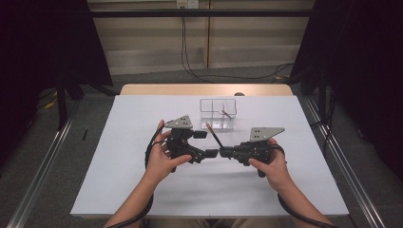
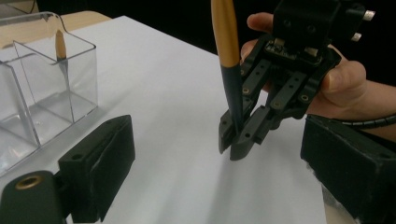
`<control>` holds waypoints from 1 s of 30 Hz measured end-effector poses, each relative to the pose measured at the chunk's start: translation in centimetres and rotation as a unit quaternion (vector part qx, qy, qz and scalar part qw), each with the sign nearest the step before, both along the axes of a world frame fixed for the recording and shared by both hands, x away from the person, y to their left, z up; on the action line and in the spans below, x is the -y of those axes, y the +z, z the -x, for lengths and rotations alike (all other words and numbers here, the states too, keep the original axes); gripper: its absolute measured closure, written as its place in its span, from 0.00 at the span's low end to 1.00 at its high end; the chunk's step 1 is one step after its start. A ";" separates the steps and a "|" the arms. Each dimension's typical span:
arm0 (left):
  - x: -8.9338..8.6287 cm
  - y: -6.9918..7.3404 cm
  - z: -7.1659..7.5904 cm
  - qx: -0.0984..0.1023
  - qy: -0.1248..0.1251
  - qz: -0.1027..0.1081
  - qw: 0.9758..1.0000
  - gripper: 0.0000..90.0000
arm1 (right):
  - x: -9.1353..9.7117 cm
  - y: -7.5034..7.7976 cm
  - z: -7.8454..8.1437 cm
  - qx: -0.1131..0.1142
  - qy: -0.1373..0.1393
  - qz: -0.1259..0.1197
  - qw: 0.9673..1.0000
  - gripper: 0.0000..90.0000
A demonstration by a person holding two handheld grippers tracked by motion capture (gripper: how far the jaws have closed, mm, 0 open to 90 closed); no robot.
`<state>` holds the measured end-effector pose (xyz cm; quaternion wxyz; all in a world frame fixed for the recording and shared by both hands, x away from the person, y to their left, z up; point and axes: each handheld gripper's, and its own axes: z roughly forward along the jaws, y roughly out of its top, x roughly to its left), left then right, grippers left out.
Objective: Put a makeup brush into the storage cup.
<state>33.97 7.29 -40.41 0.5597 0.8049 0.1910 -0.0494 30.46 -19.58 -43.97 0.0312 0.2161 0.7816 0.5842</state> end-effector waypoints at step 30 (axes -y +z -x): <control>0.5 0.1 0.1 0.006 -0.011 0.037 0.999 0.89 | -0.7 0.1 0.0 0.002 -0.008 -0.004 1.000 0.94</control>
